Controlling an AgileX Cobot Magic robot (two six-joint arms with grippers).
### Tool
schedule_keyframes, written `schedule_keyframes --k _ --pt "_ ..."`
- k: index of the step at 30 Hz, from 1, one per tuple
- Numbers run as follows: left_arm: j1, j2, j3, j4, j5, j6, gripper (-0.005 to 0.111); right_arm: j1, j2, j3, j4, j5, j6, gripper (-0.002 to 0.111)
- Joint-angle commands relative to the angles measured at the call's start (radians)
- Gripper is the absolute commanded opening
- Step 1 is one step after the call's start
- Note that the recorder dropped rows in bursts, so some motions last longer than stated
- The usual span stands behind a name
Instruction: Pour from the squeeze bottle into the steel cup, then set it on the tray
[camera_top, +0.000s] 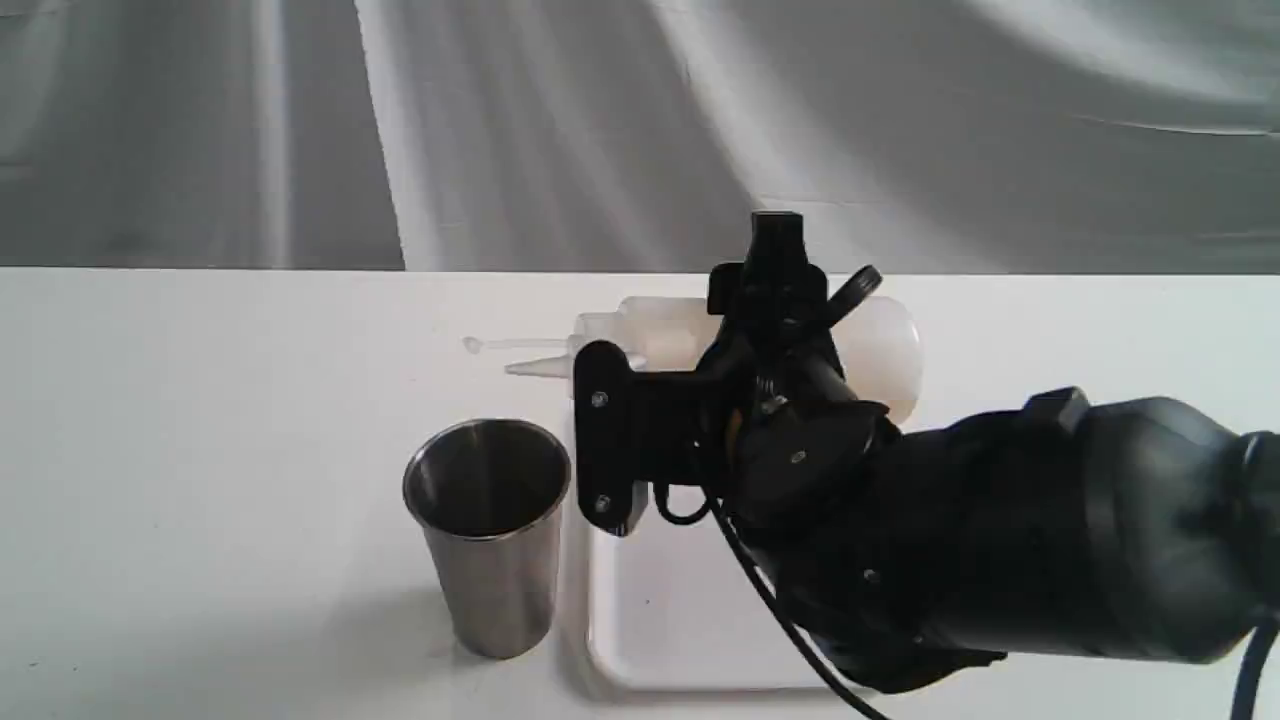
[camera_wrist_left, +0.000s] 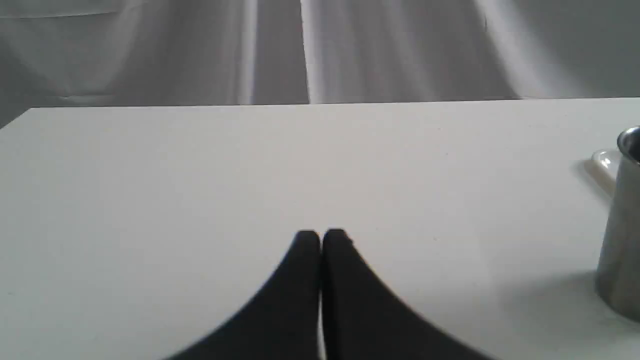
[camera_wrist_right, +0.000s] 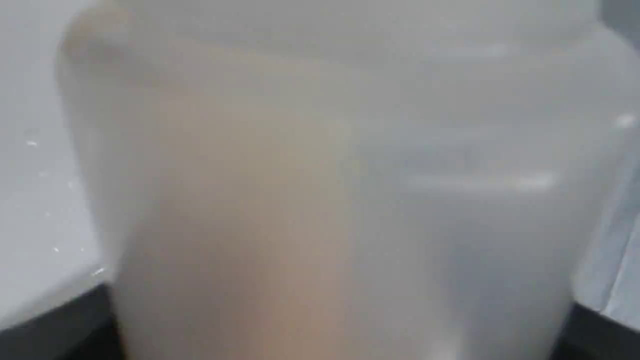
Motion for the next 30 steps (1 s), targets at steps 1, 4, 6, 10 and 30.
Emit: schedule_keyframes --k 1,4,6,10,30 --pt "-0.008 -0.003 0.004 -0.001 -0.007 -0.002 0.000 0.000 0.021 0.002 -0.029 0.081 -0.070 0.000" --pt "-0.008 -0.003 0.004 -0.001 -0.007 -0.002 0.000 0.000 0.038 0.002 -0.029 0.092 -0.070 0.000" --pt "-0.008 -0.003 0.004 -0.001 -0.007 -0.002 0.000 0.000 0.038 0.002 -0.029 0.090 -0.070 0.000" --pt "-0.008 -0.003 0.004 -0.001 -0.007 -0.004 0.000 0.000 0.047 -0.041 -0.029 0.101 -0.066 0.000" --pt "-0.008 -0.003 0.004 -0.001 -0.007 0.000 0.000 0.002 0.093 -0.126 -0.029 0.074 -0.343 0.000"
